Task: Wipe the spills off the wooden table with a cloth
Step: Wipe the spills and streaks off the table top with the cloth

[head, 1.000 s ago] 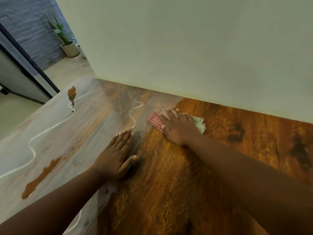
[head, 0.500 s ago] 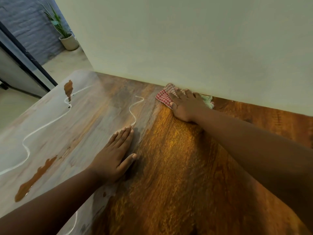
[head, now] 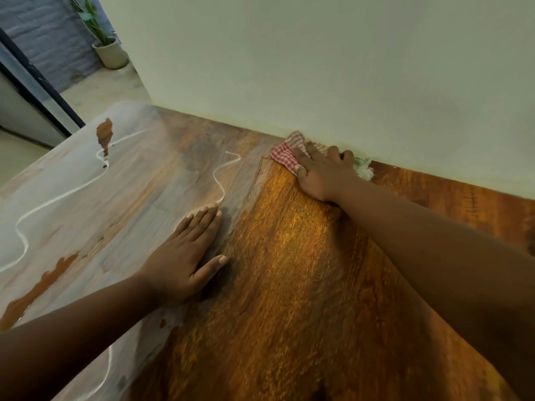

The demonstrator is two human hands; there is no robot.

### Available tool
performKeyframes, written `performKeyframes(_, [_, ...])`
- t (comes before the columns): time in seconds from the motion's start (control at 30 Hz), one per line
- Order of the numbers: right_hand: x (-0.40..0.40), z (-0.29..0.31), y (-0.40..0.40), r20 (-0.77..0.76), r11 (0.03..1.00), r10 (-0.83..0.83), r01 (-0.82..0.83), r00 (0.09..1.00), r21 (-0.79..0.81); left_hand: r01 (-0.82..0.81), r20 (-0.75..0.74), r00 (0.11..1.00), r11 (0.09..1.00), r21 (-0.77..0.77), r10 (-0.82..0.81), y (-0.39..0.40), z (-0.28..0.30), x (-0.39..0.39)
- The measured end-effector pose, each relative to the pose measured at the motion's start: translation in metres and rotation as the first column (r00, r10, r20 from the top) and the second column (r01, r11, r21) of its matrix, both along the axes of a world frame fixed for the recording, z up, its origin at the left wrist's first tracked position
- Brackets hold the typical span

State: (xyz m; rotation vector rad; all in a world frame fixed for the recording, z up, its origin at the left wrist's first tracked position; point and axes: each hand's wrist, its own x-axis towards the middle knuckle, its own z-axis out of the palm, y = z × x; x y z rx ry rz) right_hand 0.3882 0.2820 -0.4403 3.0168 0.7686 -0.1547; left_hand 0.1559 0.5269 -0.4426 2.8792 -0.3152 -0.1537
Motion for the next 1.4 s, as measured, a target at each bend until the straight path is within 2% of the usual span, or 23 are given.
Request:
performKeyframes(0.37, [0.013, 0.002, 0.037, 0.001, 0.997, 0.077, -0.077, 0.997, 0.010, -0.008, -0.021, 1.000, 0.999, -0.036, 0.007, 0.000, 0.001, 0.000])
performKeyframes(0.63, [0.016, -0.004, 0.000, 0.001, 0.990, 0.138, -0.138, 0.990, 0.001, -0.018, -0.037, 0.999, 1.000, -0.025, 0.017, -0.001, 0.004, 0.000])
performKeyframes(0.9, [0.003, -0.001, 0.018, -0.017, 1.000, 0.025, -0.025, 1.000, 0.015, -0.013, -0.014, 1.000, 1.000, -0.024, 0.012, 0.000, 0.000, 0.000])
performKeyframes(1.17, [0.006, 0.006, 0.064, -0.054, 0.999, 0.020, -0.018, 0.998, 0.037, -0.018, -0.031, 0.999, 0.999, -0.038, 0.017, 0.000, 0.001, 0.000])
performKeyframes(1.3, [-0.018, 0.009, 0.064, -0.103, 0.998, 0.042, -0.037, 0.994, 0.052, -0.027, -0.050, 0.998, 0.999, -0.027, 0.025, 0.000, 0.002, 0.000])
performKeyframes(1.4, [-0.062, 0.009, 0.068, -0.099, 0.985, 0.152, -0.143, 0.983, 0.097, -0.039, -0.066, 0.997, 0.999, -0.018, 0.038, -0.001, 0.003, 0.000])
